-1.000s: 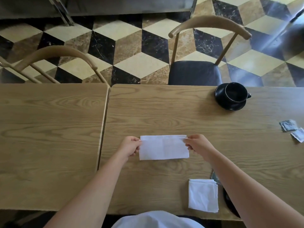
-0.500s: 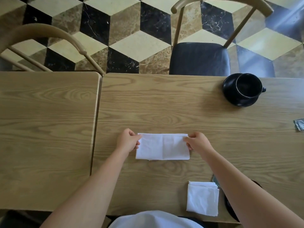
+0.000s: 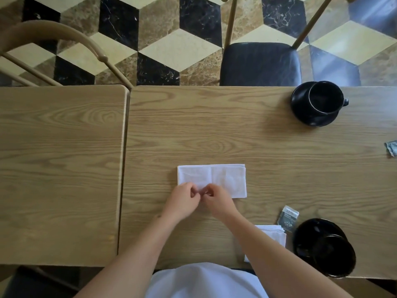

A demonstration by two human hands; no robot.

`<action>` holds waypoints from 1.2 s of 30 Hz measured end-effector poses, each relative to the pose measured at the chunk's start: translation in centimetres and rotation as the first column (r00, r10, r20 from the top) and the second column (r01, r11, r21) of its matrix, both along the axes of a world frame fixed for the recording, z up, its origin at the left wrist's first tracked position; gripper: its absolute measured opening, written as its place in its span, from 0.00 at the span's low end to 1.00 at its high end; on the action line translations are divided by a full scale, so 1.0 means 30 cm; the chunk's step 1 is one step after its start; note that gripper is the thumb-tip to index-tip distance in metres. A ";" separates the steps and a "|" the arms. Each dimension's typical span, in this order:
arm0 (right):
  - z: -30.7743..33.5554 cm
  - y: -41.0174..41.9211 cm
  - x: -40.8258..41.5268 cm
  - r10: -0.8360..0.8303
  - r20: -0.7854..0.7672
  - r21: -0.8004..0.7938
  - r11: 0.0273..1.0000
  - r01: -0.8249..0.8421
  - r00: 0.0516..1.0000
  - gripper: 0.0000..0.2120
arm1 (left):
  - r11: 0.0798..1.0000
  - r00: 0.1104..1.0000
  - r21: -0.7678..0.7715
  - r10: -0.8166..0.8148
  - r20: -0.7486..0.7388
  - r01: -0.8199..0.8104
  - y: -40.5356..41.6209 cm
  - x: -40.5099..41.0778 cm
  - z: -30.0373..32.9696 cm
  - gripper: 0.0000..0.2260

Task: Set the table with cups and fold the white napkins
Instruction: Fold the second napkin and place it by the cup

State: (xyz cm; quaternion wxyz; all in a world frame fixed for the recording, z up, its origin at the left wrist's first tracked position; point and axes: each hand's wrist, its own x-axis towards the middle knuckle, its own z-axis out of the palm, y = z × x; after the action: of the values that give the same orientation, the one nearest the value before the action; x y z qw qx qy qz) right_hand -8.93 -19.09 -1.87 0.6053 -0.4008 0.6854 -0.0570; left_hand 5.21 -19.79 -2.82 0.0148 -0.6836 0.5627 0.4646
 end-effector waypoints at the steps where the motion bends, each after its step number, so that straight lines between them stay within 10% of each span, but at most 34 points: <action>1: -0.002 0.002 -0.006 -0.009 -0.001 0.004 1.000 0.009 1.000 0.10 | 0.999 0.999 0.017 0.028 0.019 -0.029 -0.009 -0.002 -0.003 0.04; 13: 0.016 -0.092 -0.262 0.015 -0.169 0.030 0.999 -0.010 0.985 0.10 | 0.980 0.987 0.129 0.145 0.068 -0.153 -0.023 0.074 -0.003 0.08; 19: 0.048 -0.205 -0.245 0.161 -0.589 -0.385 0.806 -0.449 0.792 0.10 | 0.926 0.935 0.141 0.338 0.107 -0.351 -0.009 0.053 0.031 0.09; 29: 0.083 -0.313 -0.152 0.631 -0.639 0.102 0.636 -0.765 0.440 0.13 | 0.737 0.817 0.442 0.576 -0.016 -0.511 0.122 -0.026 0.072 0.08; 36: 0.274 -0.328 -0.049 0.785 -0.420 0.141 0.552 -0.822 0.456 0.06 | 0.565 0.581 0.547 0.797 -0.167 -0.617 0.135 -0.087 0.125 0.03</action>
State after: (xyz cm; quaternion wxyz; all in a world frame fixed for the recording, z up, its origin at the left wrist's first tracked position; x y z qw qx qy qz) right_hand -10.41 -28.92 6.36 0.3731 -0.7020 0.5282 0.2983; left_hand 2.60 -15.74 0.93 -0.1408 -0.7223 0.1043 0.6690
